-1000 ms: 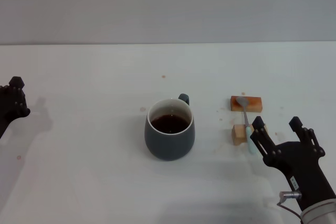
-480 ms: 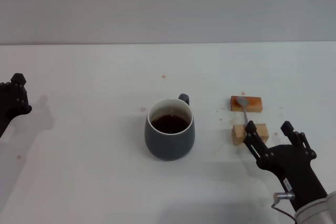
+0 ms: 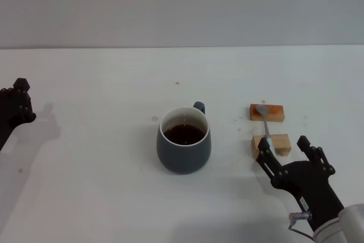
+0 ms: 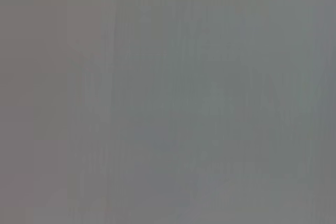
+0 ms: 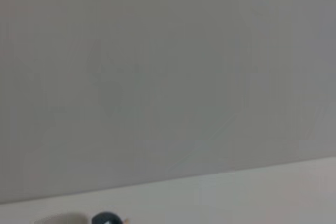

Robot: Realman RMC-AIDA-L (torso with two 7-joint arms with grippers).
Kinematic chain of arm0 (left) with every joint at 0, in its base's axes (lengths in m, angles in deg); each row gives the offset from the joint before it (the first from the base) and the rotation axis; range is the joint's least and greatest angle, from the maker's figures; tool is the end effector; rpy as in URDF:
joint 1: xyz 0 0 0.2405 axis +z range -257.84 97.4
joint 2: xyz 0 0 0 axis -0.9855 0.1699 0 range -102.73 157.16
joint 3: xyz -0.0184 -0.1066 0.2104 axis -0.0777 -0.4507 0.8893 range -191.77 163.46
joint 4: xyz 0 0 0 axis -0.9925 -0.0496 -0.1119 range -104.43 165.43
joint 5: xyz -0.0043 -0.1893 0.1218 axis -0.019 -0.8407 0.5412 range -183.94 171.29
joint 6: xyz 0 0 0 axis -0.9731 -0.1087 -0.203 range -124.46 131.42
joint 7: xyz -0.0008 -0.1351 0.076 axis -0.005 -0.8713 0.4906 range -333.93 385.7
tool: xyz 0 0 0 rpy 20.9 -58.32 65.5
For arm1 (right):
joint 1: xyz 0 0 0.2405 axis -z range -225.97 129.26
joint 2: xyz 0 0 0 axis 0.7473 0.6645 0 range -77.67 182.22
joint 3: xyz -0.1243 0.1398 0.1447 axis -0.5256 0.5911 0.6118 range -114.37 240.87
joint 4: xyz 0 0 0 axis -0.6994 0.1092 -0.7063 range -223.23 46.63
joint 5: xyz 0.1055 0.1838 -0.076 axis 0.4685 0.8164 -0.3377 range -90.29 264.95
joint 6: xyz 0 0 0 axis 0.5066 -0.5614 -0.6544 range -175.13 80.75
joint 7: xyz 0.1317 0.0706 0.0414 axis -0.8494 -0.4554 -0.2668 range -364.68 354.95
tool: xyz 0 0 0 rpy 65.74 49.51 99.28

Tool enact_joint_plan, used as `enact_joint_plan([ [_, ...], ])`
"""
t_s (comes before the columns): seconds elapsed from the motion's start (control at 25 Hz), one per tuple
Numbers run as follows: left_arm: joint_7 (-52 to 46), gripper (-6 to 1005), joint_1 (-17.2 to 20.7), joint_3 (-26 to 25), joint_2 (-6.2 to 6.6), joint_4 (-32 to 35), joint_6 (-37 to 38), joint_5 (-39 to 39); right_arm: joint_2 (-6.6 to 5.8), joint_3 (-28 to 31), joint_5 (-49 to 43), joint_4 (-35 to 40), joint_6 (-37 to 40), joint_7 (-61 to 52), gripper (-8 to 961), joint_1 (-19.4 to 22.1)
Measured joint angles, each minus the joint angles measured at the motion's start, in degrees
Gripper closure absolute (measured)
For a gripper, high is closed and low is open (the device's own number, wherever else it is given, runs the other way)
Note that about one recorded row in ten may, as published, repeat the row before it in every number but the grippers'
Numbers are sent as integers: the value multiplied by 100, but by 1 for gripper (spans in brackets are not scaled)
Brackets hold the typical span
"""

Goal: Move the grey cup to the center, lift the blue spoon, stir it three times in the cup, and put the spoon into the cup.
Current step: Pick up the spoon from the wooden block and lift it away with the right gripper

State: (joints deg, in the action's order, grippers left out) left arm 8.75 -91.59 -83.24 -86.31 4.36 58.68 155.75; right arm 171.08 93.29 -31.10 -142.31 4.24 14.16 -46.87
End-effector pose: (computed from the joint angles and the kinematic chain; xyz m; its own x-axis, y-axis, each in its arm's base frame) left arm -0.3494 0.3198 0.0077 0.6830 0.0628 0.7277 0.7257 -0.1714 -0.6664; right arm 0.2411 0.2335 -0.1185 0.5800 -0.1970 -0.7904 -0.8128 -0.2040 -0.5456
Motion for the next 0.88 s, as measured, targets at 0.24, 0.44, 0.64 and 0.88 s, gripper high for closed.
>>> enact_joint_plan([
  [0.24,138,1001,99,0,2,-246,-140,-1,-15,37,77,-13,-200,243,113,-52],
  [0.44,206,1001,160,1,13,-371,-223,-1,-23,96,227,-221,-421,770,113,1],
  [0.64,207,1001,162,1,15,-371,-240,0,-31,149,230,-259,-629,784,112,-8],
  [0.88,210,1001,163,-14,15,-373,-241,0,-95,277,226,-336,-884,788,113,-13],
])
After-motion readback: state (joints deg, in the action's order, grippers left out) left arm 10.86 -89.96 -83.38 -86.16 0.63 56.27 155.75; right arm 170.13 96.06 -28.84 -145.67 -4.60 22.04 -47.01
